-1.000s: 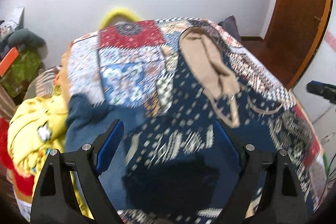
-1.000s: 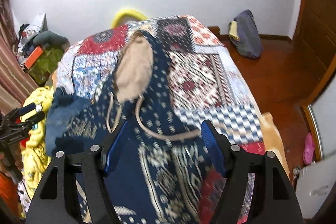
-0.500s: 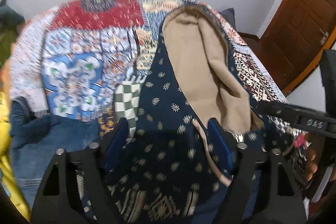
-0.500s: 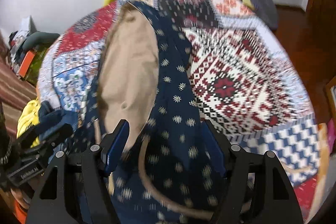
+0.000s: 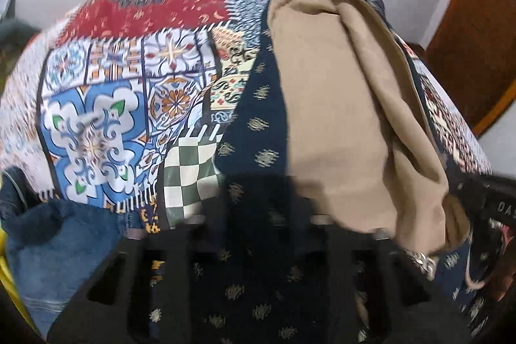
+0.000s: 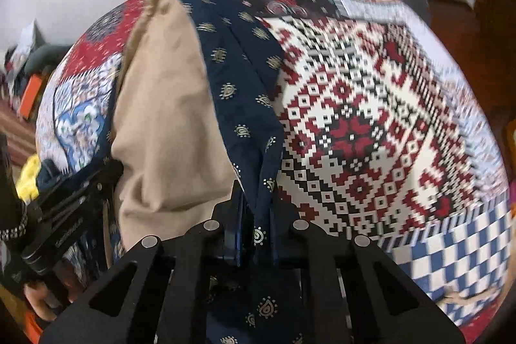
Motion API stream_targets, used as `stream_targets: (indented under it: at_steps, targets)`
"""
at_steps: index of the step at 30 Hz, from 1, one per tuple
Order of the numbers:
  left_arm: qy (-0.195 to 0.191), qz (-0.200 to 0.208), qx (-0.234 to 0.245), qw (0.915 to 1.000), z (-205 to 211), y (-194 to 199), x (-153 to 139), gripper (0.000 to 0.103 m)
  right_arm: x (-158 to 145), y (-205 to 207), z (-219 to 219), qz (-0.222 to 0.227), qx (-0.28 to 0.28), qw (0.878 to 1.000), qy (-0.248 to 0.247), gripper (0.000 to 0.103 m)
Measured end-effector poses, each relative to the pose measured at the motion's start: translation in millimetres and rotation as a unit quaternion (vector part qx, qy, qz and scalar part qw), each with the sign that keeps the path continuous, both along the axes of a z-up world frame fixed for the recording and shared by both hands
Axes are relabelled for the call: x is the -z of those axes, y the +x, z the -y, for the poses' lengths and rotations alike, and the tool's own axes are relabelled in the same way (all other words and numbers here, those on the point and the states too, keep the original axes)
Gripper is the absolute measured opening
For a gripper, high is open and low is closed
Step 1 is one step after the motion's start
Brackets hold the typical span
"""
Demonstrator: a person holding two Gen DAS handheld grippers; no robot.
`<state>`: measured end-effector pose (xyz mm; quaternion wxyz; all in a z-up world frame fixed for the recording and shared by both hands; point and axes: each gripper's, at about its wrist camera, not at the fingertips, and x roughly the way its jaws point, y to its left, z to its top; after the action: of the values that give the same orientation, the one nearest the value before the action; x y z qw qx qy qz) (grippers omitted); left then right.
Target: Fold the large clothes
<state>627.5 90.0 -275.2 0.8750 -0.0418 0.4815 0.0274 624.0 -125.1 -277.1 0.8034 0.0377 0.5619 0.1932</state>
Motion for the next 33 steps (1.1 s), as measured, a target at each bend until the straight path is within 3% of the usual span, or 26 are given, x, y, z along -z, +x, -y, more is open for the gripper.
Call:
stream_targets:
  at_steps: [4, 10, 15, 20, 27, 30, 33]
  targets:
    - [-0.002, 0.018, 0.026, 0.9995, 2.1, -23.0, -31.0, 0.009, -31.5, -31.5, 6.7, 0.030, -0.024, 0.999, 0.010, 0.010]
    - [-0.025, 0.064, 0.073, 0.9949, 3.4, -93.5, -102.1, 0.008, -96.8, -97.0, 19.7, 0.082, -0.063, 0.994, 0.046, 0.010]
    - [-0.031, 0.074, 0.105, 0.9912, 9.1, -154.4, -125.4, 0.008, -120.8, -147.1, 29.4, 0.112, -0.086, 0.989, 0.046, 0.010]
    - [-0.052, 0.039, 0.114, 0.9914, 8.1, -200.4, -104.7, 0.009, -106.3, -192.9, 41.4, 0.118, -0.092, 0.989, 0.018, 0.010]
    - [-0.050, -0.032, 0.099, 0.9934, 6.6, -235.1, -39.4, 0.015, -70.1, -206.7, 55.4, 0.096, -0.078, 0.992, -0.028, 0.011]
    - [-0.036, -0.038, 0.092, 0.9943, 10.6, -243.8, -22.8, 0.023, -53.3, -210.2, 60.0, 0.076, -0.064, 0.994, -0.049, 0.021]
    - [-0.022, -0.031, 0.095, 0.9948, 18.9, -251.8, -20.7, 0.031, -41.7, -212.6, 62.0, 0.067, -0.050, 0.993, -0.079, 0.041]
